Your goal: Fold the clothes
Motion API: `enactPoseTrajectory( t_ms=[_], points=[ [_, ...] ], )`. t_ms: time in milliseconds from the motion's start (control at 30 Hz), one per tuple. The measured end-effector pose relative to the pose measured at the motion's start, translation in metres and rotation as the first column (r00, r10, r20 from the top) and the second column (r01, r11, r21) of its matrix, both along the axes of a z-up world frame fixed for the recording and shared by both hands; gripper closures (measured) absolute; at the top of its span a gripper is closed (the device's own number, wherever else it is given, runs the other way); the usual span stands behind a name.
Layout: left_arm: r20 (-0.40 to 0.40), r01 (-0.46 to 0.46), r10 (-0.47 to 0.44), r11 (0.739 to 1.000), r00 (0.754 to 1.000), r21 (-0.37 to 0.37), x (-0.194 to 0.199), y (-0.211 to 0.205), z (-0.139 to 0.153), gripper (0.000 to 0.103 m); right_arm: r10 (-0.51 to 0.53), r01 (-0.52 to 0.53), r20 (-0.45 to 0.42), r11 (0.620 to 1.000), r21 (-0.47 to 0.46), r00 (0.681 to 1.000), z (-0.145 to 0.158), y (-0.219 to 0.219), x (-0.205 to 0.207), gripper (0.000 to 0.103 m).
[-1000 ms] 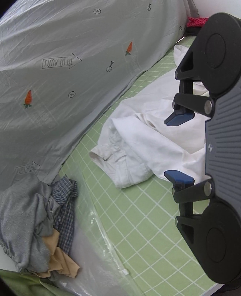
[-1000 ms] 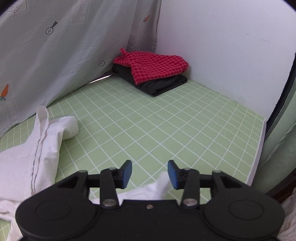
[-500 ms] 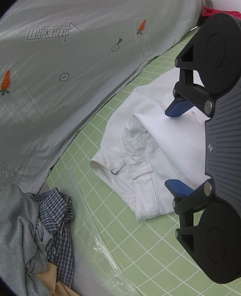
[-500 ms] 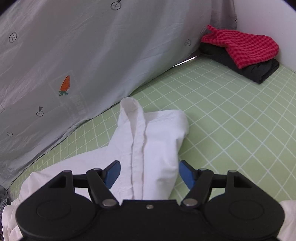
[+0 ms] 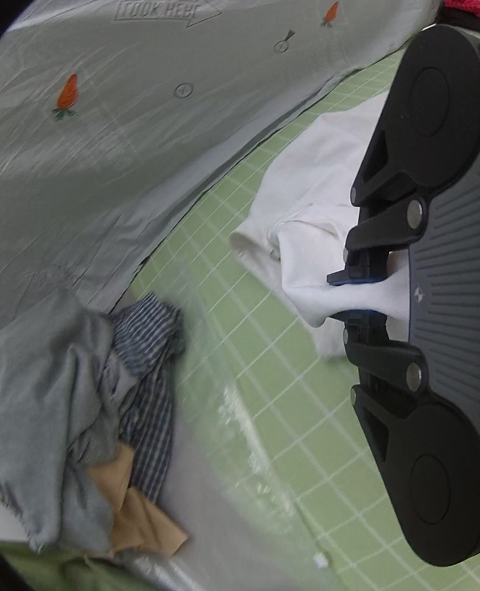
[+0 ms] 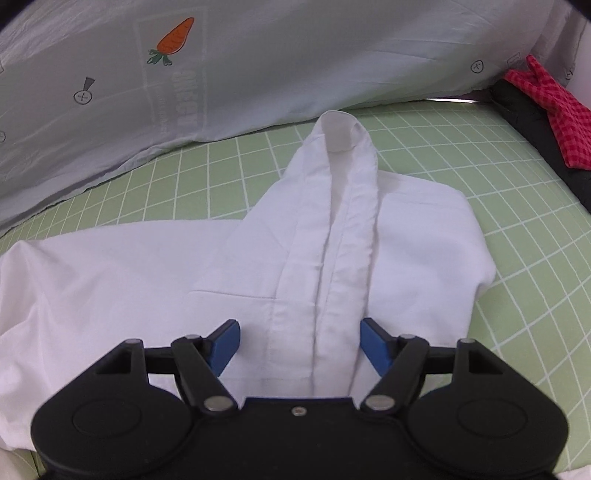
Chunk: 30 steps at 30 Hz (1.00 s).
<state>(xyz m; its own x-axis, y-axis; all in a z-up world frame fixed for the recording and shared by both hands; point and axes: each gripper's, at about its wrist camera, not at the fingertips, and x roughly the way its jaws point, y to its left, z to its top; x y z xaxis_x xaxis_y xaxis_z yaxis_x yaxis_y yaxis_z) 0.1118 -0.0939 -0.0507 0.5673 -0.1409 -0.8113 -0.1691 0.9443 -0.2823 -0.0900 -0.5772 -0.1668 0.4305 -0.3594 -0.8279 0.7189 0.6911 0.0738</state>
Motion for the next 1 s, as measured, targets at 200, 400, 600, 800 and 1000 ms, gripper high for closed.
enactPoseTrajectory(
  t_ms=[200, 400, 600, 800, 1000],
  points=[
    [-0.079, -0.236, 0.239, 0.971, 0.968, 0.04, -0.033, 0.08, -0.007, 0.085, 0.003, -0.003, -0.013, 1.0, 0.01, 1.0, 0.0, 0.012, -0.006, 0.029],
    [-0.105, -0.26, 0.263, 0.965, 0.959, 0.038, -0.058, 0.071, -0.016, 0.065, 0.017, -0.019, 0.031, 0.997, 0.072, 0.999, -0.003, 0.013, -0.012, 0.076],
    [-0.046, -0.213, 0.216, 0.975, 0.975, 0.055, -0.05, 0.053, -0.002, 0.058, 0.024, -0.012, 0.094, 0.992, -0.129, 0.995, 0.053, 0.005, -0.058, 0.091],
    [-0.029, -0.197, 0.199, 0.978, 0.98, 0.069, -0.043, 0.045, 0.009, 0.048, -0.212, 0.154, -0.076, 0.873, -0.462, 0.974, 0.097, -0.041, -0.143, 0.091],
    [-0.005, -0.213, 0.214, 0.974, 0.977, 0.083, -0.041, 0.042, 0.019, 0.043, -0.415, 0.32, -0.201, 0.868, -0.38, 0.888, 0.077, -0.092, -0.194, 0.079]
  ],
)
